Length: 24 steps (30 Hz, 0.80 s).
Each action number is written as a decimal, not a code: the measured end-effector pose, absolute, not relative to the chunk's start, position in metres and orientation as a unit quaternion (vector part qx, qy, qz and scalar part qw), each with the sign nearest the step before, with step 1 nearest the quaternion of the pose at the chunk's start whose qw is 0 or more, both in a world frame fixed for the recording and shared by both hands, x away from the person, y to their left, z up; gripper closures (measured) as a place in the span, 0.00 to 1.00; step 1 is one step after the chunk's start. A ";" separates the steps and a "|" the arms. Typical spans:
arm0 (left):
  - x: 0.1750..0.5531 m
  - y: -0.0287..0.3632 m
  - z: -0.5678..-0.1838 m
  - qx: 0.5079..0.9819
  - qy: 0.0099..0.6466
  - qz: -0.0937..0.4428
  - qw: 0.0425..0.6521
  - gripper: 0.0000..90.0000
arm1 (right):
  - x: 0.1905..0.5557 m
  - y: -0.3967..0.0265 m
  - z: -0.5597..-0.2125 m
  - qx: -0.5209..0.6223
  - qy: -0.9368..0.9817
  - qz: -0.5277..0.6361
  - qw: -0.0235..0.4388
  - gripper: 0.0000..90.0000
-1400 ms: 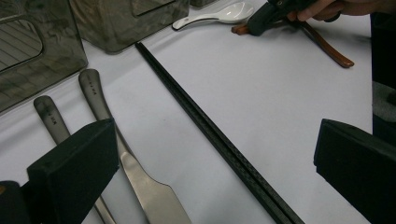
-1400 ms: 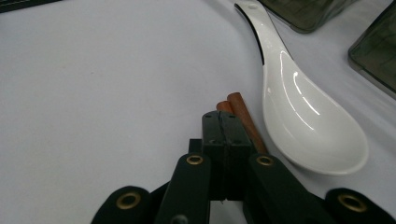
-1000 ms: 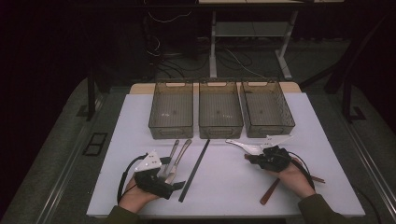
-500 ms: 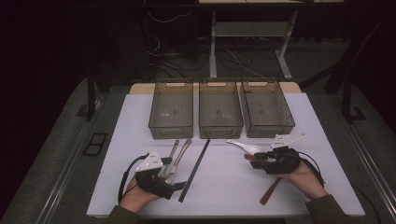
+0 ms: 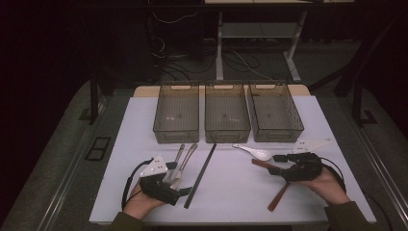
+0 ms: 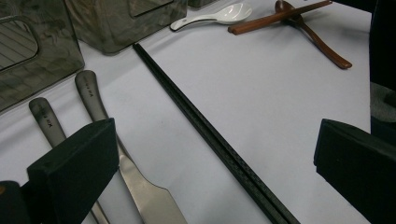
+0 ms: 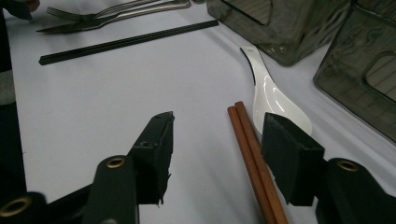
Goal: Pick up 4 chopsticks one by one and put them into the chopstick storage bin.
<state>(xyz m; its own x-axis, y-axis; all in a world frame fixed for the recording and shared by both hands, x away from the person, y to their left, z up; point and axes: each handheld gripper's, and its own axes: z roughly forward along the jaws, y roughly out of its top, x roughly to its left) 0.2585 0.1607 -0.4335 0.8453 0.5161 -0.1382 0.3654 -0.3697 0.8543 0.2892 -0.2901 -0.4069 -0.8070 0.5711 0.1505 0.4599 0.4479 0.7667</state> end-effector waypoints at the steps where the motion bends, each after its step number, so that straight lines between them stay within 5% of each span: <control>1: 0.258 0.161 -0.433 0.824 0.267 0.077 0.494 0.00 | 0.289 -0.292 -0.406 0.304 0.848 0.430 0.066 0.46; 12: 0.258 0.161 -0.433 0.826 0.265 0.078 0.492 0.00 | 0.279 -0.313 -0.400 0.311 0.849 0.422 0.070 0.50; 24: 0.259 0.162 -0.432 0.824 0.268 0.077 0.493 0.00 | 0.274 -0.333 -0.406 0.321 0.862 0.385 0.083 0.74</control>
